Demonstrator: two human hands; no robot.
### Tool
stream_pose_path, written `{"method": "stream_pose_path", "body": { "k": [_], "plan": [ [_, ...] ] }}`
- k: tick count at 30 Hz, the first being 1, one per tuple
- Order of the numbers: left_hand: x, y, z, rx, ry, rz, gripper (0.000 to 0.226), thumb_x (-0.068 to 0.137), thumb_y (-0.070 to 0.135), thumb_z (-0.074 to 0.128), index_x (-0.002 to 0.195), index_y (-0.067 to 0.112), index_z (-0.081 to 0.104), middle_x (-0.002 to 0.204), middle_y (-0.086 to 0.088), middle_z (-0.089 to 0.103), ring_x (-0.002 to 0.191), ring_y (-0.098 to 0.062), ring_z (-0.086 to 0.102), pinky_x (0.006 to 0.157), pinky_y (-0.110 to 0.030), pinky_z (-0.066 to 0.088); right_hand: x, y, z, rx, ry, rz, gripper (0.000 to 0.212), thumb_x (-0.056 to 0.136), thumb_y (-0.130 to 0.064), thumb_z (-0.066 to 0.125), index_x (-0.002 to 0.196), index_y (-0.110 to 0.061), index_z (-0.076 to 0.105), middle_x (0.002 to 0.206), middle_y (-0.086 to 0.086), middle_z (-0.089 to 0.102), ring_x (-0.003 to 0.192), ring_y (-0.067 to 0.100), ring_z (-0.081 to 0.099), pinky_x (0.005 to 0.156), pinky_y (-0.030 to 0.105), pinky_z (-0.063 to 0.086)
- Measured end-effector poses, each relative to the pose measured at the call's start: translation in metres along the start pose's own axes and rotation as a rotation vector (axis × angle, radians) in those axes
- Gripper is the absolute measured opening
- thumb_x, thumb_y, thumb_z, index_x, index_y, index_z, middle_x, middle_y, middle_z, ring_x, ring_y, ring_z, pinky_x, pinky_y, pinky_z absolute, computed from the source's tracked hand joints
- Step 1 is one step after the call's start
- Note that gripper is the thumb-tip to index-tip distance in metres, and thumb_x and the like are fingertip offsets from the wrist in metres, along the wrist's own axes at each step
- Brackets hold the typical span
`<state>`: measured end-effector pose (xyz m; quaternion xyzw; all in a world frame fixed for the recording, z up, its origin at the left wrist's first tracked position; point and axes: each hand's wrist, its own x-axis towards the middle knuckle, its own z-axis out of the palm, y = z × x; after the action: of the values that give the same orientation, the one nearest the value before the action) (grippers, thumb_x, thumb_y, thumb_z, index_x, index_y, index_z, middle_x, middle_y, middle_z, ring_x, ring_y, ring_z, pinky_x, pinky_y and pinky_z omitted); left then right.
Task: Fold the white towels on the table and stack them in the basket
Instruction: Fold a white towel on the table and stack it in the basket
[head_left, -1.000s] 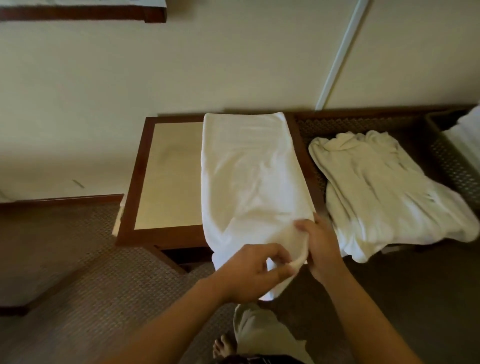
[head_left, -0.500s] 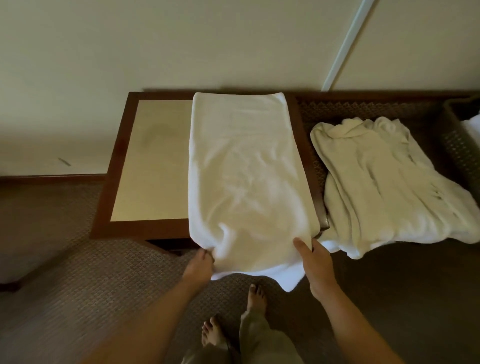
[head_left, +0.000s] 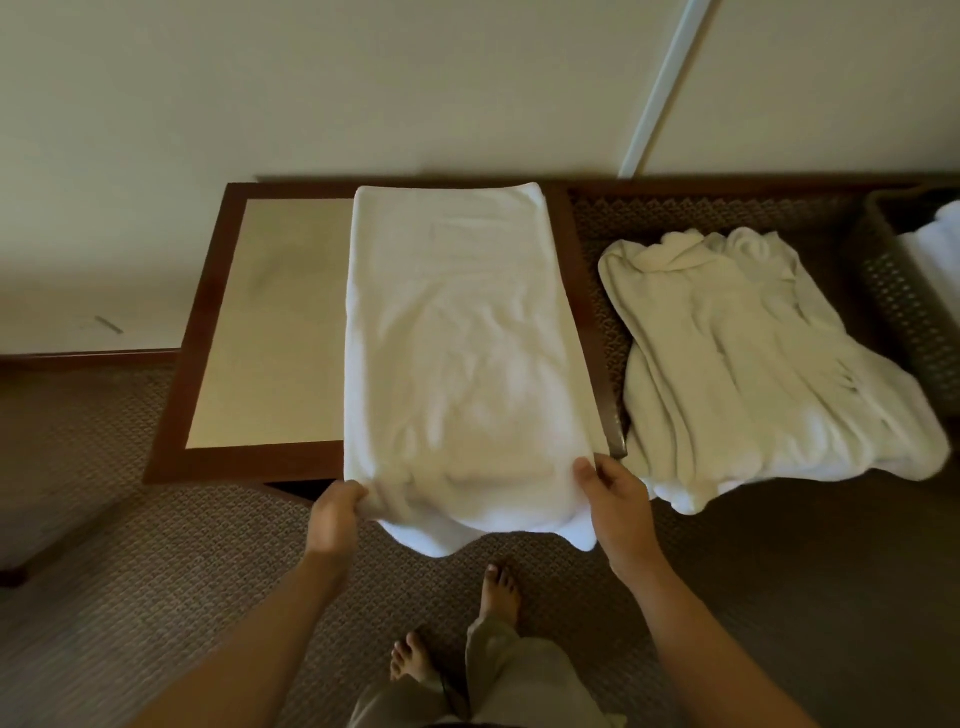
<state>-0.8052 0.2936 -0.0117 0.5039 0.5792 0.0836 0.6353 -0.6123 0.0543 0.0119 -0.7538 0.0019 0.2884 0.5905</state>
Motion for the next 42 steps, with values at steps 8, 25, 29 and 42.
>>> {"method": "stream_pose_path", "body": {
  "k": [8, 25, 29, 42],
  "plan": [
    [0.001, 0.023, -0.006, -0.235, -0.231, -0.207, 0.039, 0.103, 0.049, 0.051, 0.124, 0.022, 0.068, 0.117, -0.006, 0.076, 0.111, -0.03, 0.069, 0.099, -0.057, 0.053, 0.009, 0.006, -0.013, 0.007, 0.031, -0.003, 0.016, 0.102, -0.023, 0.061, 0.096, -0.013, 0.073, 0.086, -0.011, 0.074, 0.081, -0.004, 0.067, 0.07, 0.009, 0.048],
    [0.001, 0.014, -0.009, 0.373, 0.232, 0.21, 0.018, 0.098, 0.035, 0.067, 0.106, 0.02, 0.06, 0.094, 0.001, 0.066, 0.084, -0.021, 0.063, 0.062, -0.032, 0.045, 0.015, 0.026, -0.007, -0.293, 0.229, -0.046, 0.028, 0.1, -0.027, 0.064, 0.08, -0.009, 0.058, 0.067, 0.001, 0.052, 0.062, 0.017, 0.051, 0.059, 0.029, 0.039],
    [-0.002, 0.012, -0.003, 0.423, 0.283, 0.207, 0.021, 0.098, 0.035, 0.066, 0.109, 0.019, 0.056, 0.095, 0.001, 0.063, 0.083, -0.017, 0.058, 0.066, -0.035, 0.042, 0.02, 0.026, -0.001, -0.305, 0.215, 0.036, 0.025, 0.098, -0.027, 0.065, 0.081, -0.01, 0.059, 0.07, 0.002, 0.058, 0.068, 0.023, 0.057, 0.058, 0.03, 0.04],
    [0.008, 0.022, 0.002, 0.555, 0.325, 0.181, 0.026, 0.098, 0.038, 0.064, 0.117, 0.021, 0.059, 0.12, -0.002, 0.045, 0.099, -0.028, 0.056, 0.088, -0.044, 0.05, 0.026, 0.034, 0.003, -0.516, 0.357, -0.012, 0.018, 0.098, -0.042, 0.062, 0.088, -0.027, 0.064, 0.101, -0.002, 0.064, 0.096, 0.021, 0.061, 0.092, 0.052, 0.049]
  ]
}}
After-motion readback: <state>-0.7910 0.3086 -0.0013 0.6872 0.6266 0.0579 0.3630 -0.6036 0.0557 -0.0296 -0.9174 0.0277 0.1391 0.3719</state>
